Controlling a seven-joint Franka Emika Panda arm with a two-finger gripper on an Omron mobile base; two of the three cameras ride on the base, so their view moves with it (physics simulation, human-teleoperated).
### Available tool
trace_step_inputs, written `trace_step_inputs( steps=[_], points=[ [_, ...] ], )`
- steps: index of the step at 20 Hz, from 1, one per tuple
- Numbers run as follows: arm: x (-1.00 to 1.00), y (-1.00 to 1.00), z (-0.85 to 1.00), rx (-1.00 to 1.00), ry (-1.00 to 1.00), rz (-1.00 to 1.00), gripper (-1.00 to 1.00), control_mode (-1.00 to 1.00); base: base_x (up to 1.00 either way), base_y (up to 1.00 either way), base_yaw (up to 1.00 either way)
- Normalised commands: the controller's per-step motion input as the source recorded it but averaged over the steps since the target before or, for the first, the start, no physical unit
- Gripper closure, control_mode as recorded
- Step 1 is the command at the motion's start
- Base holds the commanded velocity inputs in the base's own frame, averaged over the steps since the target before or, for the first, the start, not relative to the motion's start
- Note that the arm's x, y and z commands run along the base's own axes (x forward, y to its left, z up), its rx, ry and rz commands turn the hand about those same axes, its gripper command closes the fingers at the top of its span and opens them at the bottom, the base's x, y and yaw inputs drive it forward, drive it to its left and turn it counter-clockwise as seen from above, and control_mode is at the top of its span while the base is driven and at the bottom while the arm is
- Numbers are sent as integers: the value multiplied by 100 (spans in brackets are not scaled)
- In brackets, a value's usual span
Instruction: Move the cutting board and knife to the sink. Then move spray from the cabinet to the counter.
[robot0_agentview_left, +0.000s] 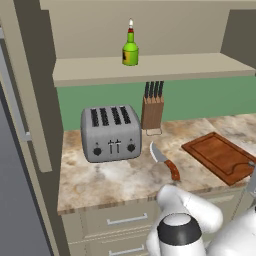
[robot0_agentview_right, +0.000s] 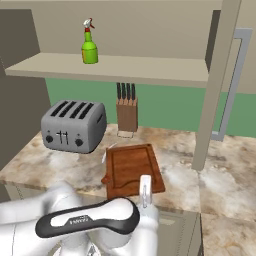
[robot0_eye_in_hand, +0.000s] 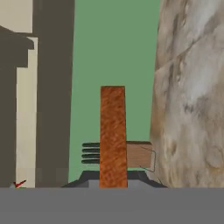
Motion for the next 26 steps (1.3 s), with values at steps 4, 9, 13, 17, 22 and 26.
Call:
trace_step_inputs(
  steps=[4, 9, 13, 17, 22, 26],
  points=[
    [-12, 24, 54, 7, 8, 9, 100, -100, 0, 0, 0],
    [-6, 23, 44, 8, 2, 16, 100, -100, 0, 0, 0],
    [0, 26, 27, 9, 0, 19, 100, -100, 0, 0, 0],
    [0, 22, 24, 7, 0, 18, 100, -100, 0, 0, 0],
    [-1, 16, 22, 0, -5, 12, 100, -100, 0, 0, 0],
    [-5, 10, 16, 0, -4, 3, 100, -100, 0, 0, 0]
  ],
)
